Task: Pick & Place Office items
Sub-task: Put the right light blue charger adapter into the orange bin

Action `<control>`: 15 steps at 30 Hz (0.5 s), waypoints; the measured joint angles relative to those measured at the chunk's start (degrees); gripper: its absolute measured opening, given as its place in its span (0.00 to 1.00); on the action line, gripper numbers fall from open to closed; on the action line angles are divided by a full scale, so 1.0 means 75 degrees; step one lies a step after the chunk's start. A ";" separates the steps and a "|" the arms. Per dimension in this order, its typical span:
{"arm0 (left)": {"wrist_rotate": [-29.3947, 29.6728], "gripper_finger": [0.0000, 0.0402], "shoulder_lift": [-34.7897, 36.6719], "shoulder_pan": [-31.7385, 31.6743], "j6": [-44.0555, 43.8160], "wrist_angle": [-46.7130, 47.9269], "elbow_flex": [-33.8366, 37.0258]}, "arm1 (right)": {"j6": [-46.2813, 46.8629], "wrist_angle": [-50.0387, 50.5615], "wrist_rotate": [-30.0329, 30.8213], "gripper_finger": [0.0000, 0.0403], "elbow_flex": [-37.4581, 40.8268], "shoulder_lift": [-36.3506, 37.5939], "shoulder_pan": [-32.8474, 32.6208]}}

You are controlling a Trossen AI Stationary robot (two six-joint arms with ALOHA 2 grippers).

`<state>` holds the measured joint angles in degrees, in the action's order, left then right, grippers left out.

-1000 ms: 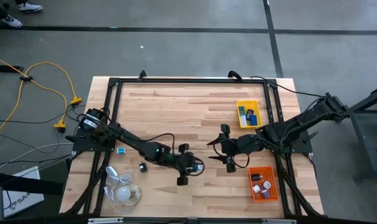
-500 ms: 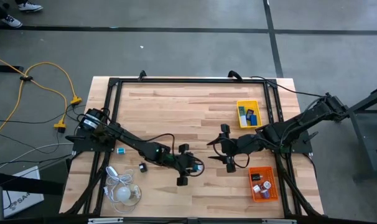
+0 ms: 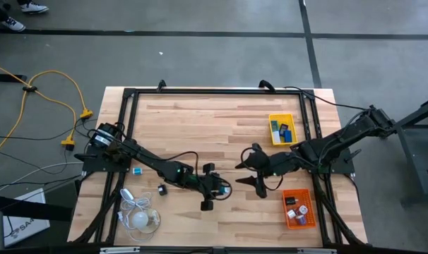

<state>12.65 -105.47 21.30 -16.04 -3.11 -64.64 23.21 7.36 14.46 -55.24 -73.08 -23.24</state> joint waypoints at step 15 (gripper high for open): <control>-0.0002 0.34 0.0019 0.0001 0.0024 -0.0191 0.0000 | 0.0279 0.0813 -0.0293 0.55 0.0000 -0.0546 -0.0033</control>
<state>12.63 -105.33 21.31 -15.86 -4.55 -64.64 25.30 13.45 12.27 -55.24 -77.17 -23.49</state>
